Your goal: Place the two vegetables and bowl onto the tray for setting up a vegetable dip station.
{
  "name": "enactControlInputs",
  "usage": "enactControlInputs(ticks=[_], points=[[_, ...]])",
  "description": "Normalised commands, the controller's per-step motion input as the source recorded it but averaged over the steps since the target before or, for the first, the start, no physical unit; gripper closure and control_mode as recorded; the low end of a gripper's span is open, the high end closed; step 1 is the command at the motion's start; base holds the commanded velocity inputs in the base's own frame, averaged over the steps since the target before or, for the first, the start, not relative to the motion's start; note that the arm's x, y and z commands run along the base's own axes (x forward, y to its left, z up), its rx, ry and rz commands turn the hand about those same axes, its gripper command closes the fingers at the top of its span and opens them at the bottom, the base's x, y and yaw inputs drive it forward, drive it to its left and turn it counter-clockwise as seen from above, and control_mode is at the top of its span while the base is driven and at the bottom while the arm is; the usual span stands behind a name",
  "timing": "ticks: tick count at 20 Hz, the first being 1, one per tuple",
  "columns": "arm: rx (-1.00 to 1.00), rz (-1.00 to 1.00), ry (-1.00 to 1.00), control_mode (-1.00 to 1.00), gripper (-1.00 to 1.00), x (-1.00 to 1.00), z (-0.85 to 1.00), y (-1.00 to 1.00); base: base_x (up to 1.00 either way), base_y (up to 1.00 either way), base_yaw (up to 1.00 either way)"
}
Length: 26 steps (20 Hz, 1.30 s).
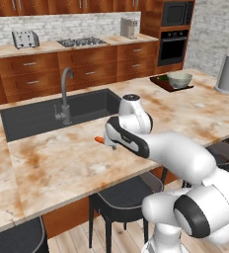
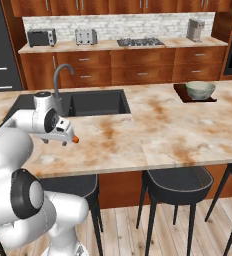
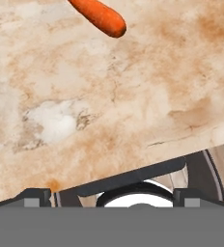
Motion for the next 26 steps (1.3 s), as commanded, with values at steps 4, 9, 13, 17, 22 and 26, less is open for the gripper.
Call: enactControlInputs(ticks=[4, 9, 13, 17, 22, 26], points=[[0.0, 0.05, 0.0, -1.0, -1.0, 0.46, 0.06, 0.05, 0.0, 0.0, 0.0], [0.0, 0.15, 0.02, -1.0, -1.0, 0.53, 0.01, 0.0, 0.0, 0.0, 0.0], [0.0, 0.29, 0.03, -1.0, -1.0, 0.47, 0.0, -0.04, 0.0, 0.0, 0.0], [0.0, 0.3, 0.04, -1.0, -1.0, 0.5, -0.03, -0.02, 0.0, 0.0, 0.0], [-0.05, 0.24, 0.01, -1.0, -1.0, 0.42, -0.13, 0.06, 0.0, 0.0, 0.0], [-0.16, 0.14, 0.0, -1.0, -1.0, 0.33, -0.27, 0.21, 0.0, 0.0, 0.0]])
